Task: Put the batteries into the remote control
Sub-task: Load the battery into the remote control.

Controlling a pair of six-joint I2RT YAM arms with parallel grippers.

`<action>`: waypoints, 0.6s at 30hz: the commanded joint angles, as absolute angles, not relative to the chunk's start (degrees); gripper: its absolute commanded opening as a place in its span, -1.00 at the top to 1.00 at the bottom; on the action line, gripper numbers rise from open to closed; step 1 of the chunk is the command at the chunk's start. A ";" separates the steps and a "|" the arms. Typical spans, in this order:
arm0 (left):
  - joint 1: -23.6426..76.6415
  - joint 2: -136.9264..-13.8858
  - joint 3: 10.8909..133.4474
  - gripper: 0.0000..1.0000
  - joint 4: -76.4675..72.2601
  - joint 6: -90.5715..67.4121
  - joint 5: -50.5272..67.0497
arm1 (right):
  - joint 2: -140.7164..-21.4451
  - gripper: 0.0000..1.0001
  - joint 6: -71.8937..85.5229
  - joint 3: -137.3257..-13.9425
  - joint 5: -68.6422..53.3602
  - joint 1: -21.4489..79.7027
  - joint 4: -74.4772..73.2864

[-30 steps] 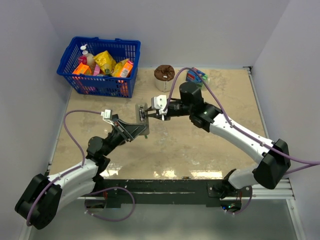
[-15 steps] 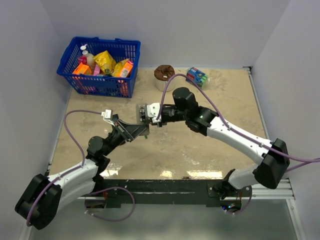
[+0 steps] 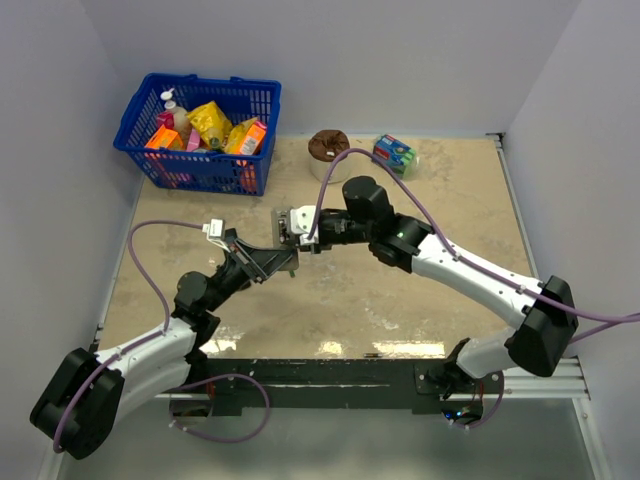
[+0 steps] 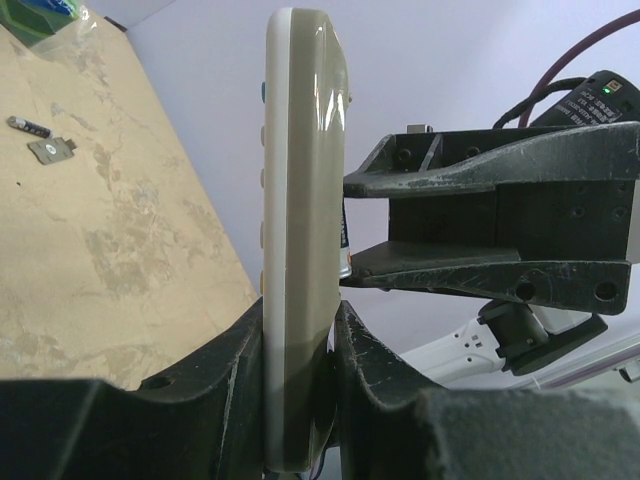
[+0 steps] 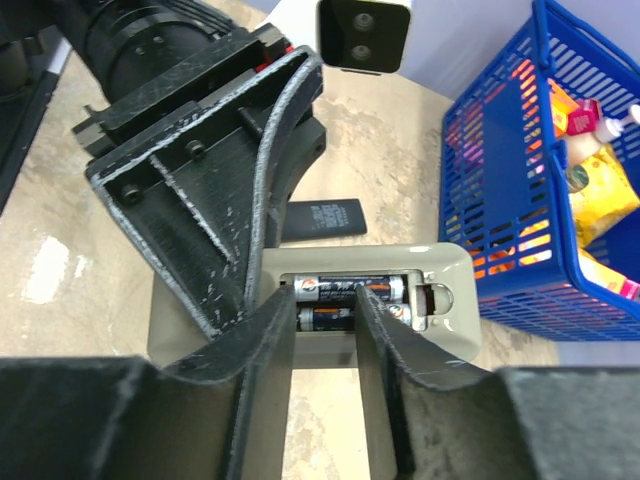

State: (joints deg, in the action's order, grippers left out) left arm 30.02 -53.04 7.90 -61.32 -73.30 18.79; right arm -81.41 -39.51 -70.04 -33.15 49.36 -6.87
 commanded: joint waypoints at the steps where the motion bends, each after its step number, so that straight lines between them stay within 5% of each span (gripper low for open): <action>1: 30.50 -51.86 10.72 1.00 -68.64 -72.33 21.45 | -83.05 0.26 -38.06 -69.35 -29.79 50.36 -4.13; 9: 30.59 -51.68 10.81 1.00 -68.29 -72.07 21.45 | -83.23 0.27 -38.05 -68.99 -27.60 50.71 -3.43; 18: 30.59 -50.98 11.95 1.00 -68.03 -70.40 23.02 | -84.90 0.51 -39.29 -69.34 -23.47 50.71 -4.48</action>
State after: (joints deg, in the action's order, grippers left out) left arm 29.95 -53.01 7.92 -60.18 -72.82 17.58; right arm -82.28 -38.57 -69.84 -29.28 50.70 -4.64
